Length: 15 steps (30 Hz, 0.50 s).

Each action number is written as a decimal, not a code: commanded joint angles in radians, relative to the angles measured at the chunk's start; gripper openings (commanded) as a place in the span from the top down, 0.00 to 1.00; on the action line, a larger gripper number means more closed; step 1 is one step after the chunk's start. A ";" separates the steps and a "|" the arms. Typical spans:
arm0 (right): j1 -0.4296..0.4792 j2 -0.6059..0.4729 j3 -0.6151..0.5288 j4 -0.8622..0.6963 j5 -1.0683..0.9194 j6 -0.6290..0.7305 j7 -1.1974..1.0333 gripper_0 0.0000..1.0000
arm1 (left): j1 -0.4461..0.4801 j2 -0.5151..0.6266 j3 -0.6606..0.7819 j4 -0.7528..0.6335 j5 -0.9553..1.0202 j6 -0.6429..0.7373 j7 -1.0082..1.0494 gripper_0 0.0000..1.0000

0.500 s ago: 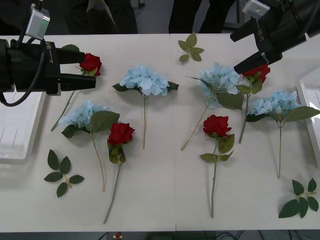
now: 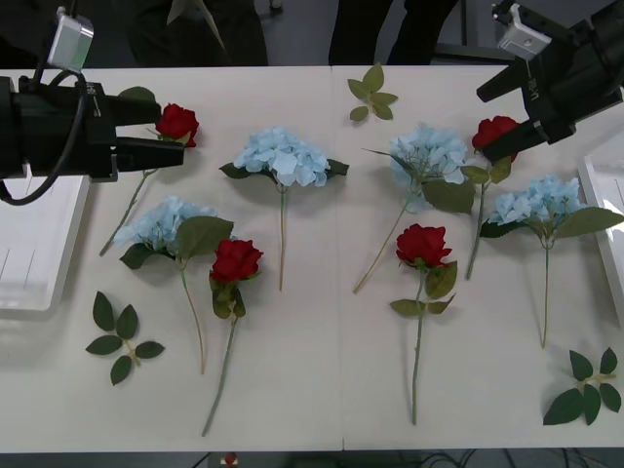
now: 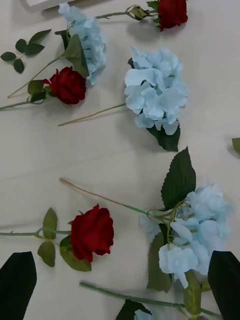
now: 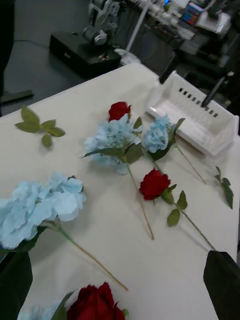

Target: Place the red flowers into the right box and the blue flowers into the left box. If a person shows an open palm, hand one flower to the person first, then continue sorting.

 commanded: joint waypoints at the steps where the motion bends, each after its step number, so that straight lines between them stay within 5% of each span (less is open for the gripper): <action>1: -0.026 -0.104 0.009 -0.110 0.040 0.029 -0.247 0.00 | -0.034 0.074 0.030 -0.011 -0.154 -0.005 0.206 0.00; 9: 0.020 -0.236 0.006 -0.171 0.061 0.101 -0.554 0.00 | -0.037 0.074 -0.002 0.001 -0.533 0.022 0.432 0.00; 15: 0.192 -0.320 -0.091 -0.171 0.085 0.049 -0.643 0.00 | -0.100 0.049 -0.055 0.125 -0.727 0.015 0.478 0.00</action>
